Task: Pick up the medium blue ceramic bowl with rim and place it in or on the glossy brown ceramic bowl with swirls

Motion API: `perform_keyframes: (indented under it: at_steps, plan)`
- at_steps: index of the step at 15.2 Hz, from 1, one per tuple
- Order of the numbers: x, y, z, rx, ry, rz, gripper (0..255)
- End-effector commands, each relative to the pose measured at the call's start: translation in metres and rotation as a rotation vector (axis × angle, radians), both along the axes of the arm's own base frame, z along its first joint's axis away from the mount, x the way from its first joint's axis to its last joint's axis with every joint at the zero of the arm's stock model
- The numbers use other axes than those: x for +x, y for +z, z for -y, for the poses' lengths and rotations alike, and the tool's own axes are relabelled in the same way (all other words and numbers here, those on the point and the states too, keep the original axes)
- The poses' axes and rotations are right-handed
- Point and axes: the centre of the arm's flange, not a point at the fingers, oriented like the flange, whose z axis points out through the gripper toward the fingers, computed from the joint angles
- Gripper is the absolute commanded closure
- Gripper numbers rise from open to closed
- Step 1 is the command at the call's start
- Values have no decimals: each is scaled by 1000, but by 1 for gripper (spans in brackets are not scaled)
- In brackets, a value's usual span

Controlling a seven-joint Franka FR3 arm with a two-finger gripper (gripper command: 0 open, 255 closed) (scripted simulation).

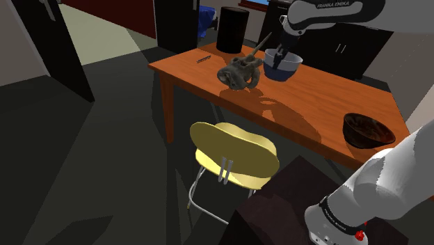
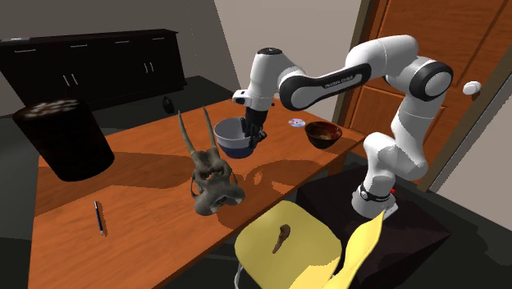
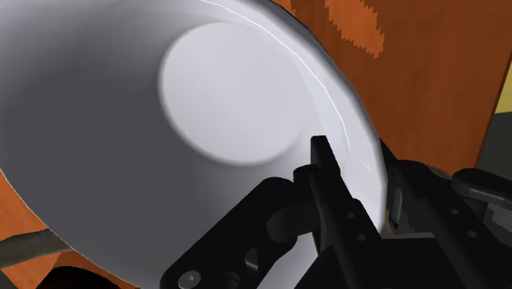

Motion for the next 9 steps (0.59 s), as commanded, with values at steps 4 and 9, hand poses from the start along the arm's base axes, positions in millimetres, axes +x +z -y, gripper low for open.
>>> perform_keyframes:
  at_steps: [4,9]
  plan:
    - [0,27,0,0,0,1,255]
    - [0,53,0,0,0,1,255]
